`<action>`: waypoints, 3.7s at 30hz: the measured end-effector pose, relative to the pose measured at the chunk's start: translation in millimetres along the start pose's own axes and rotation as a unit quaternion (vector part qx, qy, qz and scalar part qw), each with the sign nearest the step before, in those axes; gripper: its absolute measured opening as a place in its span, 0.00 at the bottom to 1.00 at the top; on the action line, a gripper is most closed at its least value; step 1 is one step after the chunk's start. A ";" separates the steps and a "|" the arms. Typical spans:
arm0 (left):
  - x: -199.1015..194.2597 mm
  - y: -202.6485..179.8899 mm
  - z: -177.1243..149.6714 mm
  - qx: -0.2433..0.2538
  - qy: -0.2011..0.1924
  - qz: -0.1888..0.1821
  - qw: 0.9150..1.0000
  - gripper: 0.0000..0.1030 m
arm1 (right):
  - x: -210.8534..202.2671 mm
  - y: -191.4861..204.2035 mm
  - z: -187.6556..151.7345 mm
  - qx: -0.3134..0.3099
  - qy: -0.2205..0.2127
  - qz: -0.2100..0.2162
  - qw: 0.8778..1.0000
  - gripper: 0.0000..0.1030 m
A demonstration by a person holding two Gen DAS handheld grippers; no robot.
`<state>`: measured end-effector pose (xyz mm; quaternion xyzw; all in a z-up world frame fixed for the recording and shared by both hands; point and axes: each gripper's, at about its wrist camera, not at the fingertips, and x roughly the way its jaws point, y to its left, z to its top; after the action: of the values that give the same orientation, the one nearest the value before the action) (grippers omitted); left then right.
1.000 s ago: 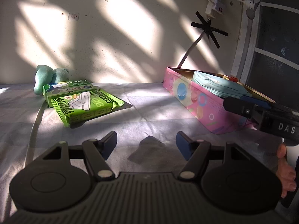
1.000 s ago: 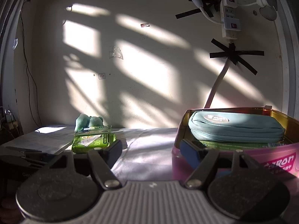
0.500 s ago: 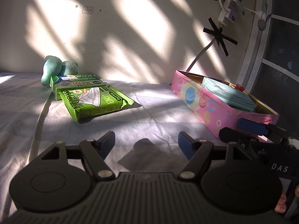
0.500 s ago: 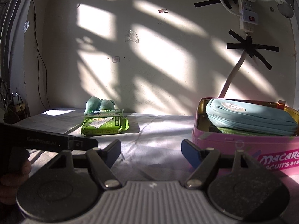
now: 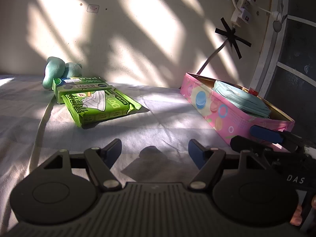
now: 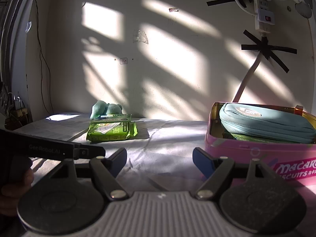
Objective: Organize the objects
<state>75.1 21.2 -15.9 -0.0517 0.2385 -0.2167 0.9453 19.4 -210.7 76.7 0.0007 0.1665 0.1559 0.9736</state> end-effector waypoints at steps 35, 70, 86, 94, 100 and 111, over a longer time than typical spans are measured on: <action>-19.0 109.4 11.0 -0.154 -0.007 0.118 0.981 0.74 | 206.3 43.9 63.4 0.084 0.149 0.094 0.981 0.71; -11.5 66.3 9.3 -0.155 0.054 -0.070 0.984 0.80 | 23.1 -38.8 -1.4 0.115 0.160 0.133 0.971 0.27; -7.1 -24.6 29.2 -0.056 0.094 -0.107 0.988 0.45 | 0.9 -45.0 7.4 0.106 0.089 0.147 0.979 0.22; 42.1 -120.3 78.3 0.027 0.061 -0.160 0.985 0.46 | -36.1 -110.5 49.0 0.084 -0.038 0.032 0.995 0.22; 97.2 -164.8 72.2 0.046 0.090 -0.168 0.981 0.46 | -29.9 -160.2 43.9 0.099 -0.034 -0.037 0.994 0.22; 80.4 -173.0 59.8 0.114 0.058 -0.097 0.987 0.58 | -32.2 -165.9 28.3 0.125 -0.066 -0.098 0.985 0.53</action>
<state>100.6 -169.9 37.2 0.0463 0.2606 -0.3361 0.9039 50.1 -376.9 105.0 0.1164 0.1196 0.0377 0.9853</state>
